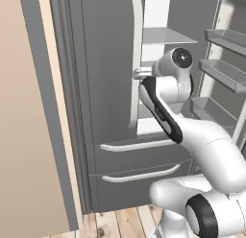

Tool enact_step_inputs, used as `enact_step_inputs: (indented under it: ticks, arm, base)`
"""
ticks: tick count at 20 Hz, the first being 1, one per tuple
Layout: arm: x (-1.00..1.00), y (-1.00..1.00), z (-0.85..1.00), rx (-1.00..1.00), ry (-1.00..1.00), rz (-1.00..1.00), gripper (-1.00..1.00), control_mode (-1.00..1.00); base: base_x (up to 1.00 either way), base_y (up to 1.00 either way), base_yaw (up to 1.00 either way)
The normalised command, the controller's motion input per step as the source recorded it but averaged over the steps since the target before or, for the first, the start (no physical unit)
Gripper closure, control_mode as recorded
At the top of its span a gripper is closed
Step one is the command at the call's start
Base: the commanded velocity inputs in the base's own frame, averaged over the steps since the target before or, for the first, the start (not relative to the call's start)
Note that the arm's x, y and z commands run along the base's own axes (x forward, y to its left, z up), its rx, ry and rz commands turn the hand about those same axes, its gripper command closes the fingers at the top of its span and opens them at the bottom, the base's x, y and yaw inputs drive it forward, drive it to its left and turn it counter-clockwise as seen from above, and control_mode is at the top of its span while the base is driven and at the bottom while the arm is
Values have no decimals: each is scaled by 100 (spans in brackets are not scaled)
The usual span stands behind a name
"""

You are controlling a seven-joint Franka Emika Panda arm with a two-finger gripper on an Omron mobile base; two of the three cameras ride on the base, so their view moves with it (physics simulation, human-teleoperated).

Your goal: There is a bowl on the dining counter. Grab a lemon wedge from the fridge and place it in the bowl. Then get the liquor bottle and glass cup from the cabinet and place them next to the bowl.

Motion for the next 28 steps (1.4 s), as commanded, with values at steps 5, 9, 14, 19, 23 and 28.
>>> enact_step_inputs:
  ticks: [5,9,14,19,23,28]
  arm:
    - [54,0,-6,0,1,0,-100,-100]
    - [45,1,-12,0,0,0,-100,-100]
    - [43,3,-15,0,0,0,-100,-100]
    - [43,0,-15,0,0,0,-100,-100]
    - [50,1,-12,0,0,0,-100,-100]
    - [48,4,-14,0,0,0,-100,-100]
  base:
    - [0,0,0]
    - [0,0,0]
    - [0,0,0]
    - [0,0,0]
    - [0,0,0]
    - [0,0,0]
